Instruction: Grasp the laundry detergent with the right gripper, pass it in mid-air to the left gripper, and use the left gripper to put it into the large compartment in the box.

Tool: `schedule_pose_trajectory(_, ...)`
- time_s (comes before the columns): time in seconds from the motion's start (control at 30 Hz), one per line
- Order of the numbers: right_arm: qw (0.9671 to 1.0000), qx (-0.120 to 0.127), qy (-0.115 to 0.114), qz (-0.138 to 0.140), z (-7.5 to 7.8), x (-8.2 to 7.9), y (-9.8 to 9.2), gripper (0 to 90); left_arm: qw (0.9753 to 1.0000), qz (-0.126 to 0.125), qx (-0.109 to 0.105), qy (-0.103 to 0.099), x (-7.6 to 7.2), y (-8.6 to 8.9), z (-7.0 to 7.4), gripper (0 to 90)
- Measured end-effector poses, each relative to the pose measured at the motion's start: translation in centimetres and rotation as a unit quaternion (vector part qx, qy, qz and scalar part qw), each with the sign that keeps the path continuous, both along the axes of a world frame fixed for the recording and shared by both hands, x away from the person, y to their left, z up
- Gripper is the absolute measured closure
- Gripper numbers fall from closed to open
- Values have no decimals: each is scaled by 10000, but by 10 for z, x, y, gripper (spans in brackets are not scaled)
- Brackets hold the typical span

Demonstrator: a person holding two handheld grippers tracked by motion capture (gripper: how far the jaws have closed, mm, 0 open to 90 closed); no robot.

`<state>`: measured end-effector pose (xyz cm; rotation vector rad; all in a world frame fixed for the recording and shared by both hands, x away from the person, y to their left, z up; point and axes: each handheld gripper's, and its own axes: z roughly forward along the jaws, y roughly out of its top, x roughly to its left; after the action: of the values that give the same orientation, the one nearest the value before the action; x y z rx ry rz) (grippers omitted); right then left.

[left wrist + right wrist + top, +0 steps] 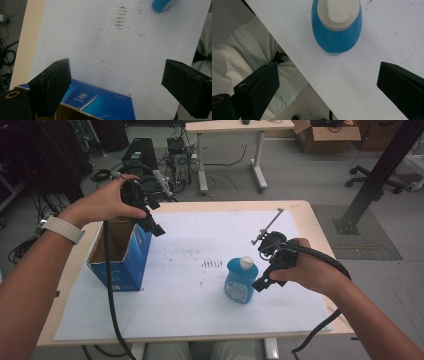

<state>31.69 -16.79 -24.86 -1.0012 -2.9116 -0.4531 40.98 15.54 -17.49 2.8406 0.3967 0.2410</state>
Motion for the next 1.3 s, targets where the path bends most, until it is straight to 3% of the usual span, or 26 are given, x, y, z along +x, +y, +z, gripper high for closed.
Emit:
schedule_pose_trajectory(0.57, 9997, 165, -27, -190, -21, 3, 0, 48, 10000, 26, 33, -2, 1, 0, -2, 93)
schedule_pose_trajectory(1.3, 9986, 303, -286, -318, -46, 1, 7, 54, 10000, 66, -3, 31, 3, 4, -7, 93)
